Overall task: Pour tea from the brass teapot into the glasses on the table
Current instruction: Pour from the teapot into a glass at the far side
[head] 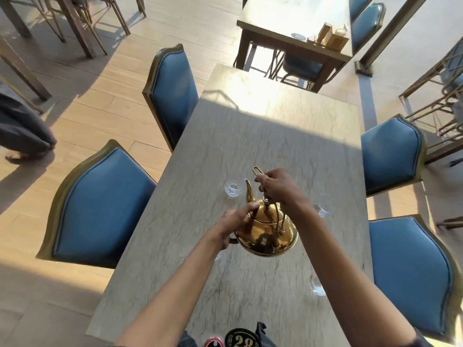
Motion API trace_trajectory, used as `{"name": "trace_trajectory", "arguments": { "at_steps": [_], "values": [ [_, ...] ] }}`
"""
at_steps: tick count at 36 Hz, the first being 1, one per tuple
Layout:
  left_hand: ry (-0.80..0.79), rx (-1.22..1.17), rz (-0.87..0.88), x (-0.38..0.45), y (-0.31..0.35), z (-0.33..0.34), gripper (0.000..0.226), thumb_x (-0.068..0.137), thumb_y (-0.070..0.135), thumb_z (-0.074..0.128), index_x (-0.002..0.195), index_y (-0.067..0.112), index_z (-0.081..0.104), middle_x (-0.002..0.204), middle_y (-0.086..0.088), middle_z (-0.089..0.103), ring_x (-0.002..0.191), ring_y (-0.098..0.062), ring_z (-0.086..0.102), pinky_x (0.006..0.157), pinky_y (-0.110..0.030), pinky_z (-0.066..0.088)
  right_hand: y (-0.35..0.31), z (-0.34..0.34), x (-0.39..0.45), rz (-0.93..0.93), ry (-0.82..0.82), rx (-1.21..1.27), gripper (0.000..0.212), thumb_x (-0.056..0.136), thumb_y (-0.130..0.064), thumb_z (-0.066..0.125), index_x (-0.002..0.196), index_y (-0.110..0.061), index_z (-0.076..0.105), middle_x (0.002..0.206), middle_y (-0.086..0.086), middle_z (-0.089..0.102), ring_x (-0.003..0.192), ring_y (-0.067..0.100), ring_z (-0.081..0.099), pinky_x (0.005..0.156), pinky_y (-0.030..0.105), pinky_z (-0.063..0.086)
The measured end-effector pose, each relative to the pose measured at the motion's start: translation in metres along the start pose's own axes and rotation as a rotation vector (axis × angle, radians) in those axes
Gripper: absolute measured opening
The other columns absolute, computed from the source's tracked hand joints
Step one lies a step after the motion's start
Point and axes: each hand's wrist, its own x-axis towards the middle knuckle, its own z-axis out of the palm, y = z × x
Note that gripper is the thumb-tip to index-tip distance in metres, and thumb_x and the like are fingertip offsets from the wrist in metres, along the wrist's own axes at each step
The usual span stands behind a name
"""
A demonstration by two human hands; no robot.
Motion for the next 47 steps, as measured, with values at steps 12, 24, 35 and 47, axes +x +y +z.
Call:
{"name": "trace_trajectory", "arguments": {
  "at_steps": [12,24,35,47],
  "values": [
    [-0.021,-0.048,0.023,-0.016,0.007,0.004,0.062,0.092,0.070,0.069,0.128,0.020,0.076,0.113,-0.006,0.080,0.106,-0.021,0.070,0.095,-0.043,0.053,-0.003,-0.002,-0.005,-0.011,-0.002,-0.026,0.024,0.100,-0.017,0.055,0.099,0.002,0.070,0.070,0.007,0.059,0.052,0.015,0.050,0.049,0.029,0.040],
    [-0.013,-0.058,0.012,-0.013,0.007,0.006,0.077,0.087,0.075,0.070,0.139,0.018,0.070,0.124,-0.010,0.077,0.108,-0.021,0.068,0.081,-0.038,0.052,-0.006,-0.003,-0.008,-0.019,-0.016,-0.026,0.023,0.100,-0.016,0.054,0.102,0.000,0.070,0.070,0.006,0.058,0.054,0.014,0.050,0.049,0.028,0.039],
    [0.000,-0.060,0.018,-0.015,0.006,0.004,0.079,0.084,0.077,0.072,0.137,0.018,0.072,0.125,-0.010,0.079,0.114,-0.027,0.072,0.102,-0.049,0.057,-0.010,-0.002,-0.009,-0.010,-0.011,-0.045,0.028,0.100,-0.018,0.053,0.101,0.004,0.070,0.070,0.008,0.056,0.054,0.016,0.048,0.051,0.030,0.037],
    [0.001,-0.077,0.016,-0.021,0.009,0.005,0.076,0.087,0.074,0.071,0.137,0.018,0.071,0.126,-0.011,0.078,0.114,-0.027,0.070,0.101,-0.047,0.055,-0.014,-0.004,-0.013,-0.027,-0.025,-0.054,0.025,0.101,-0.018,0.053,0.101,0.001,0.070,0.070,0.007,0.056,0.055,0.015,0.048,0.052,0.029,0.038]
  ]
}}
